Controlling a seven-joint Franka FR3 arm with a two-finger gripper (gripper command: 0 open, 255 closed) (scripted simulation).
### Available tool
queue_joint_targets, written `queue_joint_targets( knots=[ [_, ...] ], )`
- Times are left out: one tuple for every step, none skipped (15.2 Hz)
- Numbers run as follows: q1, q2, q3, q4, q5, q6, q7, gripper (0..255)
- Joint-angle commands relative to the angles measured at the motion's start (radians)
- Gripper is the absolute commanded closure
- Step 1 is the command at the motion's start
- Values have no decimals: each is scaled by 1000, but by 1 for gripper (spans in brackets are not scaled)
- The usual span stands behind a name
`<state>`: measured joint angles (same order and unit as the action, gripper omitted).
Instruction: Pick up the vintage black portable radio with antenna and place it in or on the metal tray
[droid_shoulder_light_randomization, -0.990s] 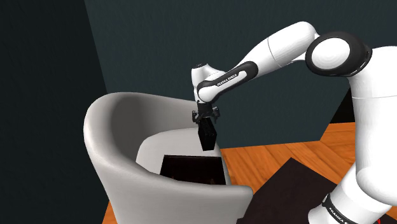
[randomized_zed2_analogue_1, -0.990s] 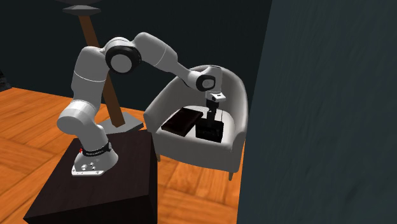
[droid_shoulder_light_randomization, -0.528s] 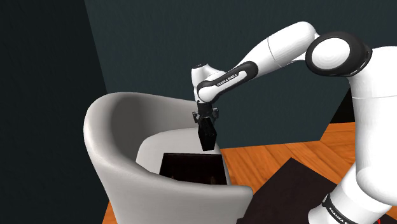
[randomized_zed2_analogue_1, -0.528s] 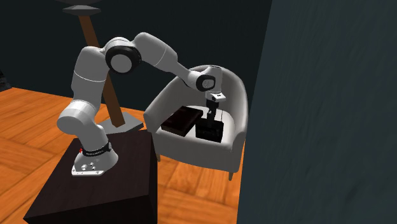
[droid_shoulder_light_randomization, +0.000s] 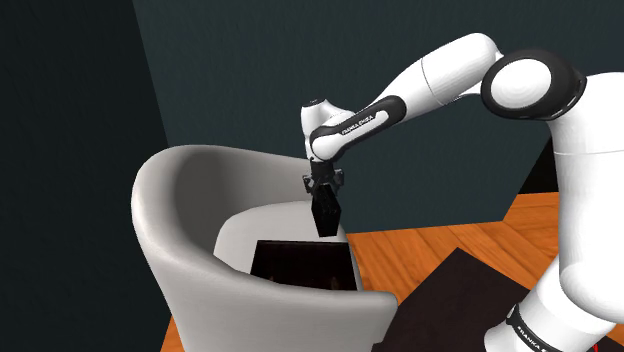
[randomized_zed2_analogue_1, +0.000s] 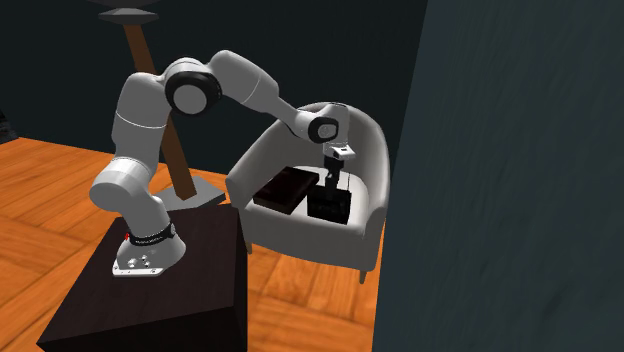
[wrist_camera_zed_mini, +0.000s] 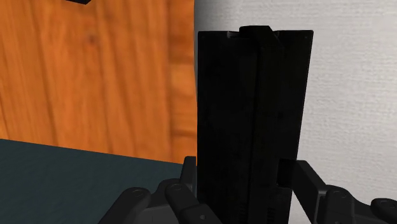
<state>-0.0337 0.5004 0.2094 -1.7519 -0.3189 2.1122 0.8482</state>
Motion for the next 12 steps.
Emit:
queue_joint_targets(
  knots=[
    [-1, -10, 2, 7, 4, -16, -4, 255],
    [-1, -17, 3, 10, 7, -26, -7, 255],
    [-2, -24, 5, 14, 10, -36, -10, 255],
    [-3, -31, 6, 17, 13, -46, -13, 255],
    [-3, -38, 7, 21, 15, -56, -16, 255],
    [-4, -45, 8, 25, 18, -66, -19, 255],
    [-4, -51, 9, 29, 21, -76, -22, 255],
    [-5, -58, 11, 33, 23, -86, -25, 255],
    [-5, -64, 12, 38, 26, -97, -28, 255],
    [-5, -70, 13, 43, 28, -107, -31, 255],
    [-6, -76, 14, 48, 31, -118, -34, 255],
    [-6, -81, 15, 53, 33, -128, -37, 255]
  ],
)
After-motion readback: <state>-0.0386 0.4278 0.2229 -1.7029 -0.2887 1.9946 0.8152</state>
